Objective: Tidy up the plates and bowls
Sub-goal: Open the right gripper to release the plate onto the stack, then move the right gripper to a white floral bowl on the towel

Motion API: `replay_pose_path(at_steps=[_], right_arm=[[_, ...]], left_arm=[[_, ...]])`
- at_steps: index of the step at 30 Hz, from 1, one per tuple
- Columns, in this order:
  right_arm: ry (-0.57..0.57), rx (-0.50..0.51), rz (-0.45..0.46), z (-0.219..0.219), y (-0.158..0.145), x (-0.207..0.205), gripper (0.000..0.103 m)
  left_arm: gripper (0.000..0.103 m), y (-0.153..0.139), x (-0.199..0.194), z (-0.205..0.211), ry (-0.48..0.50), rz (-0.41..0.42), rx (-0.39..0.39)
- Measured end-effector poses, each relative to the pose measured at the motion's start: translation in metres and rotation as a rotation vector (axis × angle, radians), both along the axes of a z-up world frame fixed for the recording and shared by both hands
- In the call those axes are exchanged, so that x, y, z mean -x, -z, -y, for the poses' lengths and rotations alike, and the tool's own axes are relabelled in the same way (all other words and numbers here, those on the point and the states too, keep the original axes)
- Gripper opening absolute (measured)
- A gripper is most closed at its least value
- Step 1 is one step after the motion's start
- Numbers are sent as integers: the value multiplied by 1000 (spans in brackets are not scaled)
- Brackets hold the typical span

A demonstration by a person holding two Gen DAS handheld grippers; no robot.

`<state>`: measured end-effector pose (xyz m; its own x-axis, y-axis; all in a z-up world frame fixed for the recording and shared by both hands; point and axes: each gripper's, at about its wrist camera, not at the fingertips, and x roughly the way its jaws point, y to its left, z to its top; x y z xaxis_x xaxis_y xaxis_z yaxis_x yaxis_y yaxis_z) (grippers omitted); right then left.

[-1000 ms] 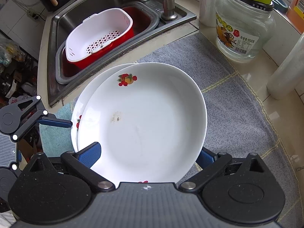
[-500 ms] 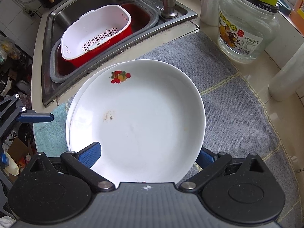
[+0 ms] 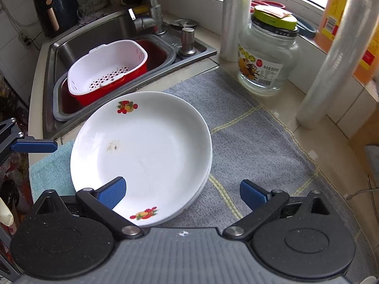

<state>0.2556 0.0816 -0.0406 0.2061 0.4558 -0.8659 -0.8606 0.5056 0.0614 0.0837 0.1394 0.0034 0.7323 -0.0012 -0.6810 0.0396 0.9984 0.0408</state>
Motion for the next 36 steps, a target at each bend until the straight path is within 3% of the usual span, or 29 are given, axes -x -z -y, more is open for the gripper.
replay_pose_path(at_steps=[5, 11, 15, 25, 36], right_arm=[[127, -63, 72, 45, -5, 12, 103], [365, -58, 259, 110, -2, 34, 103], [537, -41, 257, 157, 2, 47, 103], [853, -26, 309, 276, -5, 86, 103], [942, -35, 279, 376, -3, 109, 103]], left_arm=[[102, 4, -14, 18, 71, 4, 18], [102, 13, -32, 47, 215, 28, 30], [102, 22, -45, 77, 331, 10, 64], [102, 35, -54, 171, 591, 2, 40], [102, 58, -50, 272, 699, -41, 23]])
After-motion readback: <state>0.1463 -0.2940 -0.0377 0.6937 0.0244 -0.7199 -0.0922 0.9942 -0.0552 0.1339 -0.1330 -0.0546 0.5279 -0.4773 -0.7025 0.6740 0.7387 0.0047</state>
